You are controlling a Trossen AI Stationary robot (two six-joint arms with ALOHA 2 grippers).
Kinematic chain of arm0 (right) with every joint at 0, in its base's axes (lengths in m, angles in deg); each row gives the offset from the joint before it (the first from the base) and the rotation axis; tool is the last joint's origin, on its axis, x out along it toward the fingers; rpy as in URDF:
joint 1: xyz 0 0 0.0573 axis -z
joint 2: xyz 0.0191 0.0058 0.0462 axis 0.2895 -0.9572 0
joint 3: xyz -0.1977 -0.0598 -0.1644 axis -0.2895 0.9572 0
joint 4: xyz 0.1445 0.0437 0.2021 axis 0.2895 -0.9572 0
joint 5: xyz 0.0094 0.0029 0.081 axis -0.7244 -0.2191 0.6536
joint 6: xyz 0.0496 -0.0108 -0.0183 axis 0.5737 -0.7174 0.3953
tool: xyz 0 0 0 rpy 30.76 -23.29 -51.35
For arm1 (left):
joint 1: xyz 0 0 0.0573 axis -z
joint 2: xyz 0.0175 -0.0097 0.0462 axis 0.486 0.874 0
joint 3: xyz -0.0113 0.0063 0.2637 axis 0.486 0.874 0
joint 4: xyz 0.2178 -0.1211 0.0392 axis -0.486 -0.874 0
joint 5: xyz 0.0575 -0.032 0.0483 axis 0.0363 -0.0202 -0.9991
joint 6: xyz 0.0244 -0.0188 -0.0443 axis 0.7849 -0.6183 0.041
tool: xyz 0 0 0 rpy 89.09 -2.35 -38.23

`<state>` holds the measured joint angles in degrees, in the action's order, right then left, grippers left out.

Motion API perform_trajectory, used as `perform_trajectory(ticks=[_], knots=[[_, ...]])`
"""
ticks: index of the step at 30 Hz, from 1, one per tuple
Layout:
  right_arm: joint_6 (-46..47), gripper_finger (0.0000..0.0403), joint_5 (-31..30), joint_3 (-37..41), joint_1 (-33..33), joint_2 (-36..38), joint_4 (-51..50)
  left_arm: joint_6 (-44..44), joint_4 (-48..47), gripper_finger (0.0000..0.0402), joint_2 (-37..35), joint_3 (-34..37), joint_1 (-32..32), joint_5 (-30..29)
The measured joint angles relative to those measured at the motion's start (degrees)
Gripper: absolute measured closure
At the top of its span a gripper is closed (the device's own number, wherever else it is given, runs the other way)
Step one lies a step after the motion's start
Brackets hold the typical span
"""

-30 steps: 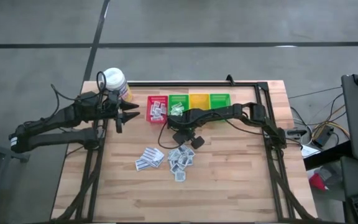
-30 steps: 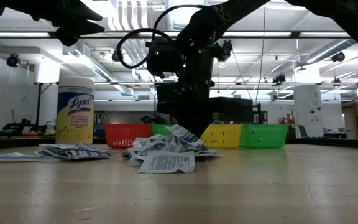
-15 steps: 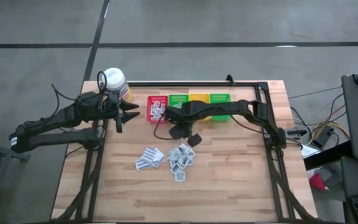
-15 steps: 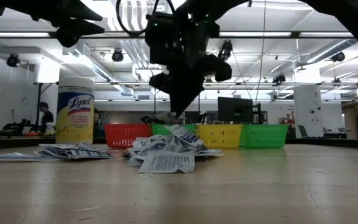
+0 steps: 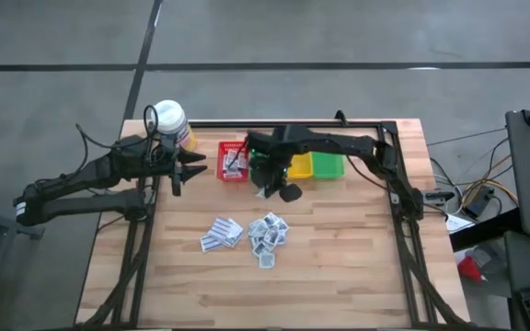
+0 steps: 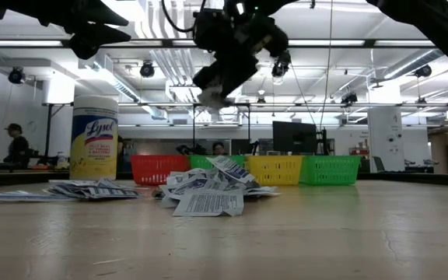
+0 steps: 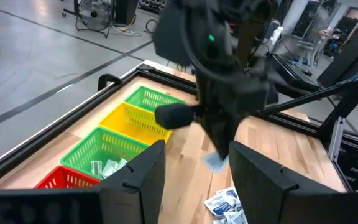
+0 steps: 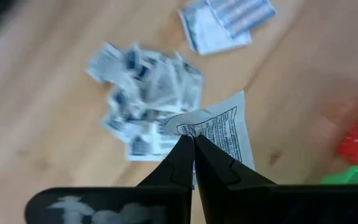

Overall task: Pick & Place First Aid Supplies
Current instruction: Put the alcohol pad into the yellow bin

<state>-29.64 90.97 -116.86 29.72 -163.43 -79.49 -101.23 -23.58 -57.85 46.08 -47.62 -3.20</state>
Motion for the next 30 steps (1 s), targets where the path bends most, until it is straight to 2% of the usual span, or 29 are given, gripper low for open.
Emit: perform_trajectory(ticks=[6,9,13,17,19,21,27,30], knots=[[-0.2,0.0395,16.5,-3.0,4.6,0.0,-8.1,0.0,0.0,0.0227,0.0,0.0,0.0,0.0],[-0.2,0.0395,22.5,-3.5,7.2,0.0,-10.8,0.0,0.0,0.0227,0.0,0.0,0.0,0.0],[-0.1,0.0395,27.3,-3.6,9.9,0.0,-12.1,0.0,0.0,0.0227,0.0,0.0,0.0,0.0],[-0.1,0.0395,27.4,-3.5,12.1,0.0,-12.6,0.0,0.0,0.0227,0.0,0.0,0.0,0.0],[0.0,0.0394,25.1,-3.7,13.0,0.0,-12.6,0.0,0.0,0.0227,0.1,0.0,0.0,0.0],[1.1,0.0394,19.7,-3.7,13.9,0.0,-12.7,0.0,0.0,0.0227,0.3,0.0,0.0,0.0],[6.3,0.0394,-10.4,-3.7,15.4,0.0,-12.0,0.0,0.0,0.0227,1.2,0.0,0.0,0.0],[7.8,0.0394,-19.7,-3.5,16.2,0.0,-11.1,0.0,0.0,0.0227,1.7,0.0,0.0,0.0]])
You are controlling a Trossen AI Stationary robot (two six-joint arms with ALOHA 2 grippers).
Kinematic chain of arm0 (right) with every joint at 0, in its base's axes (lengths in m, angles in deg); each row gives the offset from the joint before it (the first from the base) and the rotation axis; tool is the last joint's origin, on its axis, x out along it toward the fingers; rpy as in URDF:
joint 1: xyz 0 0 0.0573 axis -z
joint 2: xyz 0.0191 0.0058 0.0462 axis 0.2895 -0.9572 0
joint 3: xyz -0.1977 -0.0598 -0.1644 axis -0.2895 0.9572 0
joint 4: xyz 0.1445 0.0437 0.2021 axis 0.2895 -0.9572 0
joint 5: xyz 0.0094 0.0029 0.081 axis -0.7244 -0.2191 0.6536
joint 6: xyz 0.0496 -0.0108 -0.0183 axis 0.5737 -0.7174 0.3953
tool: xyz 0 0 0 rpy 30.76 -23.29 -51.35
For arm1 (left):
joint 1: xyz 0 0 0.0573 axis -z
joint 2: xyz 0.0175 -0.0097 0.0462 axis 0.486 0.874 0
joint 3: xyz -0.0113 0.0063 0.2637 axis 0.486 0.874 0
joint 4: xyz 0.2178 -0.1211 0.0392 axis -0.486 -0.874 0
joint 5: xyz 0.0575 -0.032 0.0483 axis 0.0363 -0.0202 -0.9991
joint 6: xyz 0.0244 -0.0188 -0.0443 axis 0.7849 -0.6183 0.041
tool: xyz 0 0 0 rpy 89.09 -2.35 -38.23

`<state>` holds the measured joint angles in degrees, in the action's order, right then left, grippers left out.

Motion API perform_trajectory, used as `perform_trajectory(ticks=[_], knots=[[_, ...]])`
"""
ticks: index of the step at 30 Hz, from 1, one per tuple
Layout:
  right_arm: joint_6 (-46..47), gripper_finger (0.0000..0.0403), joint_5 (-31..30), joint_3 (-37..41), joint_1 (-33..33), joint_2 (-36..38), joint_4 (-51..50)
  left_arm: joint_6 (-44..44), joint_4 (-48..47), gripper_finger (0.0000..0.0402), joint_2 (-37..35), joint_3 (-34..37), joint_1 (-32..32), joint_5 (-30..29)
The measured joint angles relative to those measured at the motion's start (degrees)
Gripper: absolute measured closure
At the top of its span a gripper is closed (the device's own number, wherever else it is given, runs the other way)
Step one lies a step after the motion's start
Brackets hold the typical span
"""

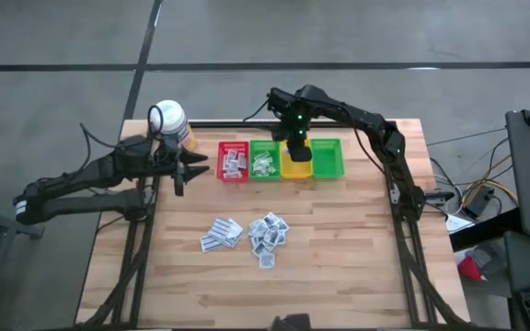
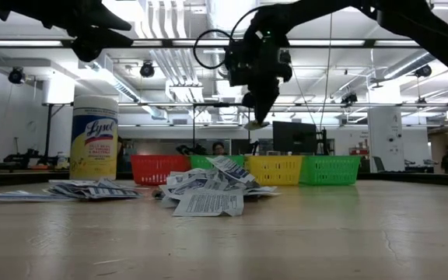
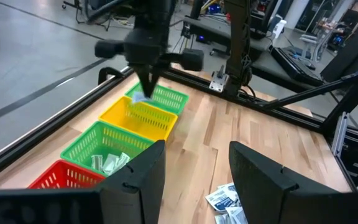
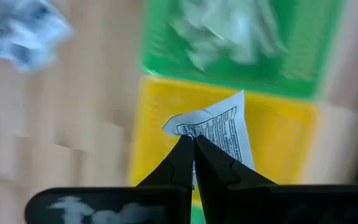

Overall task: Pick & Place First Aid Supplies
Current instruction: Put the alcohol pad into the yellow bin

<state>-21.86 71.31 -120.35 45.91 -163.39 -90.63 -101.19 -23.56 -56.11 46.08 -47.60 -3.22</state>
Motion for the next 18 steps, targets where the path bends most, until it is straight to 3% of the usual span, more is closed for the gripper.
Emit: perform_trajectory(ticks=[18], knots=[[5.5,0.0394,-2.5,13.6,3.3,0.0,8.2,0.3,0.0,0.0227,1.5,0.0,0.0,0.0]])
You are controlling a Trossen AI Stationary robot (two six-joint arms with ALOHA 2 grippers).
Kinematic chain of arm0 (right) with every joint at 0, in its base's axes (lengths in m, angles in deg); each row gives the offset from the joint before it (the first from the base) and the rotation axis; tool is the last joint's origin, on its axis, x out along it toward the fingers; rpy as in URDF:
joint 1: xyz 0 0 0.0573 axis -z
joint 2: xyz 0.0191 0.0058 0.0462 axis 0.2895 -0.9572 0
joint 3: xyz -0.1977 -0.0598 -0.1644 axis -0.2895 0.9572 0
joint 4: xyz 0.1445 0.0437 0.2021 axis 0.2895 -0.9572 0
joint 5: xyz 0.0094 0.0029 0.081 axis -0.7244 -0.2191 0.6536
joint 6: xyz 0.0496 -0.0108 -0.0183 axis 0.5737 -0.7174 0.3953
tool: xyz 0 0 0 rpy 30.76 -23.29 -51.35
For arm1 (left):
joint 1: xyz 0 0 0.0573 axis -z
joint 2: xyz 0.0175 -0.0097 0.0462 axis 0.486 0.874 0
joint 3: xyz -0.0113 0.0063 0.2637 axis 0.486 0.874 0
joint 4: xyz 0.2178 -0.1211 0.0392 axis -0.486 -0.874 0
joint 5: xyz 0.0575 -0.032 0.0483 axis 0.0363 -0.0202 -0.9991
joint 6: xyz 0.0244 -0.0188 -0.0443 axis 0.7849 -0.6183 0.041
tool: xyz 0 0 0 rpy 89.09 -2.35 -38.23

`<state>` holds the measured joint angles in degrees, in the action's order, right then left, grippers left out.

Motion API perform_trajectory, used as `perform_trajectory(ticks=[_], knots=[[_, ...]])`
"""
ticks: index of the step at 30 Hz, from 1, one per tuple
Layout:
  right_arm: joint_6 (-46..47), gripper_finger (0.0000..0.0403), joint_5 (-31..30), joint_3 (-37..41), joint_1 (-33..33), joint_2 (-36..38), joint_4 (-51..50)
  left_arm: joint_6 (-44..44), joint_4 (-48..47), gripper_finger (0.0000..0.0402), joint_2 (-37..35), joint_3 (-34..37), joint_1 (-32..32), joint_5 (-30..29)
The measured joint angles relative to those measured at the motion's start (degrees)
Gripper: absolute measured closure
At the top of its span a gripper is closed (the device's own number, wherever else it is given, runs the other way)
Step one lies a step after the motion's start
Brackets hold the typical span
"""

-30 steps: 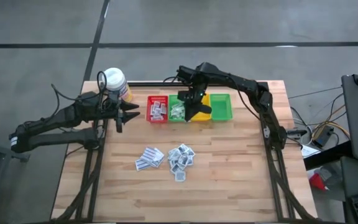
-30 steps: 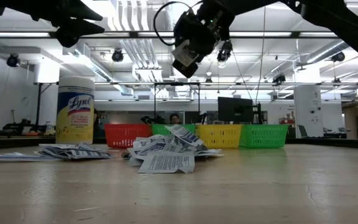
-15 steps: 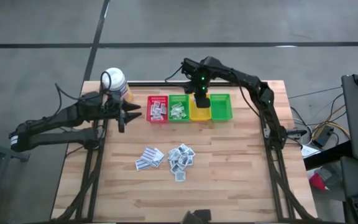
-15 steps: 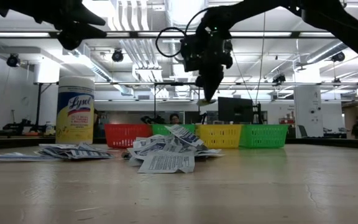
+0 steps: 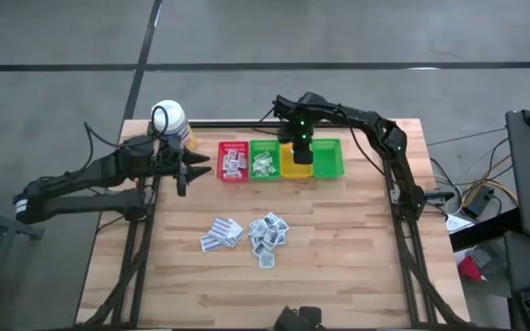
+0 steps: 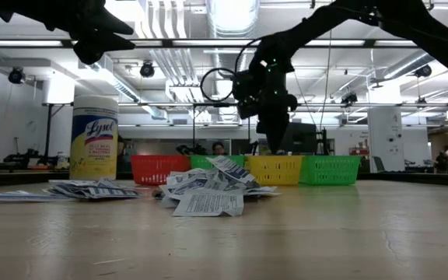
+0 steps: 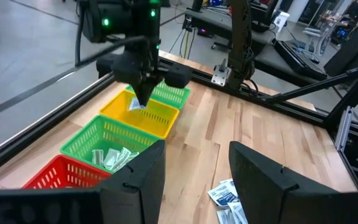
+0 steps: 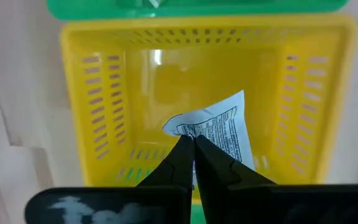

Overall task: Pick & Place First Aid Supplies
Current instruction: Put the alcohol pad into the yellow bin

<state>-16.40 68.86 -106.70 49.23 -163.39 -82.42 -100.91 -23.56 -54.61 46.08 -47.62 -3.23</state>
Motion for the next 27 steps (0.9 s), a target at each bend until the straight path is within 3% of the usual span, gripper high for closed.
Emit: perform_trajectory(ticks=[12,27], knots=[[1.7,0.0394,0.1,6.4,0.0,0.0,7.3,0.0,0.0,0.0227,0.0,0.0,0.0,0.0],[1.7,0.0394,0.1,5.1,0.0,0.0,8.8,-0.2,0.0,0.0227,0.0,0.0,0.0,0.0]])
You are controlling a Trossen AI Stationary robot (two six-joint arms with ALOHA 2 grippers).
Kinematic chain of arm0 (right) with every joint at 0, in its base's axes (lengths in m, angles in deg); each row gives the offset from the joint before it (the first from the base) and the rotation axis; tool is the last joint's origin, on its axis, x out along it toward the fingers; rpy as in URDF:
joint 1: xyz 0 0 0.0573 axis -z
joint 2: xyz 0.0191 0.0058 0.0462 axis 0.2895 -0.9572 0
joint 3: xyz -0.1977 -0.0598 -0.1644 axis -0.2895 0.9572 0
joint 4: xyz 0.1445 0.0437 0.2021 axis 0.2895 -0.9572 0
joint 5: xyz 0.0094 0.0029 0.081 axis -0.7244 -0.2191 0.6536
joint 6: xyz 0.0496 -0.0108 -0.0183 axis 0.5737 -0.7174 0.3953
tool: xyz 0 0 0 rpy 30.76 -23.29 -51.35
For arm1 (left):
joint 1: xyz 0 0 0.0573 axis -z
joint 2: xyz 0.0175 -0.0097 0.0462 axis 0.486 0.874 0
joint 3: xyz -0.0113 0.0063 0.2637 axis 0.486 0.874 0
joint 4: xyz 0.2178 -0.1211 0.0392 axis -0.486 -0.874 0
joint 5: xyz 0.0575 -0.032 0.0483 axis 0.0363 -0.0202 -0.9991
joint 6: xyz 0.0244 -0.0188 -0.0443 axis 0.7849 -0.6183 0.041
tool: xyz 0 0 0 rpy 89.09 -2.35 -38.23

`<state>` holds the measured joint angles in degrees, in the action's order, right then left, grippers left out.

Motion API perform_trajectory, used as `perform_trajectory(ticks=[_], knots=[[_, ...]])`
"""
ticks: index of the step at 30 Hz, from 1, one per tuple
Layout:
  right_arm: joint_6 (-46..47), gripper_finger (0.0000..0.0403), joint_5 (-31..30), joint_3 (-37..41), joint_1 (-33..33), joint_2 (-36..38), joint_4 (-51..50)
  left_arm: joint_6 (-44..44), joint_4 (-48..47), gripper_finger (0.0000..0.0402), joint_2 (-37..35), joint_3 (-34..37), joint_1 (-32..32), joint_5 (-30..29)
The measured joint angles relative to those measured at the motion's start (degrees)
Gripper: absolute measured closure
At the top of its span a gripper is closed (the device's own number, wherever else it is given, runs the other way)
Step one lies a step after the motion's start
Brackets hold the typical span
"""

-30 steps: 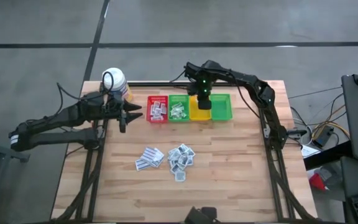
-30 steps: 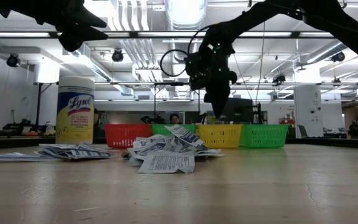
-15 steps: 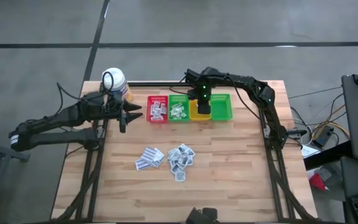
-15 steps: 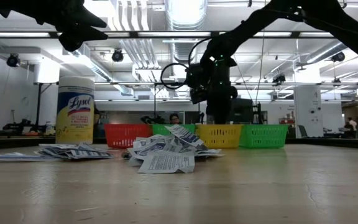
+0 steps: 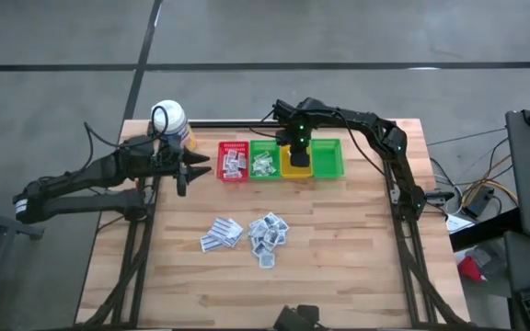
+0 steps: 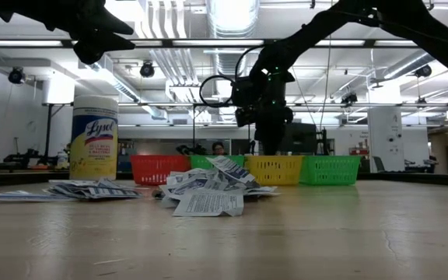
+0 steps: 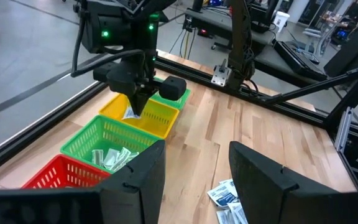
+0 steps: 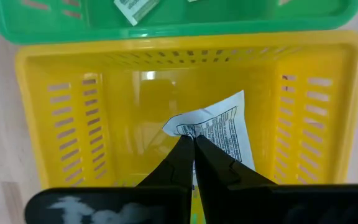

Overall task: Pick & Place First Aid Supplies
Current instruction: Put the alcohol pad into the yellow bin

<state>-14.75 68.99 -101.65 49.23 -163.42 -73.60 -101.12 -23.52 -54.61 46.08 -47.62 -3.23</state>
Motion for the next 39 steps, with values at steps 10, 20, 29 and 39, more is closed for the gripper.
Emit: perform_trajectory(ticks=[10,20,29,39], knots=[[0.1,0.034,0.0,0.4,0.0,0.0,-0.2,0.0,0.0,0.0227,0.0,0.0,0.0,0.0],[0.9,0.026,0.0,-0.8,-0.1,0.0,-3.5,0.0,0.0,0.0227,0.0,0.0,0.0,0.0],[-0.2,0.0262,17.9,-2.8,-2.4,4.9,-9.6,0.1,0.0,0.0227,0.0,0.0,0.0,0.0],[-6.0,0.0285,31.6,-0.8,-11.8,13.9,-9.1,0.2,0.0,0.0227,0.0,0.0,0.0,0.0]])
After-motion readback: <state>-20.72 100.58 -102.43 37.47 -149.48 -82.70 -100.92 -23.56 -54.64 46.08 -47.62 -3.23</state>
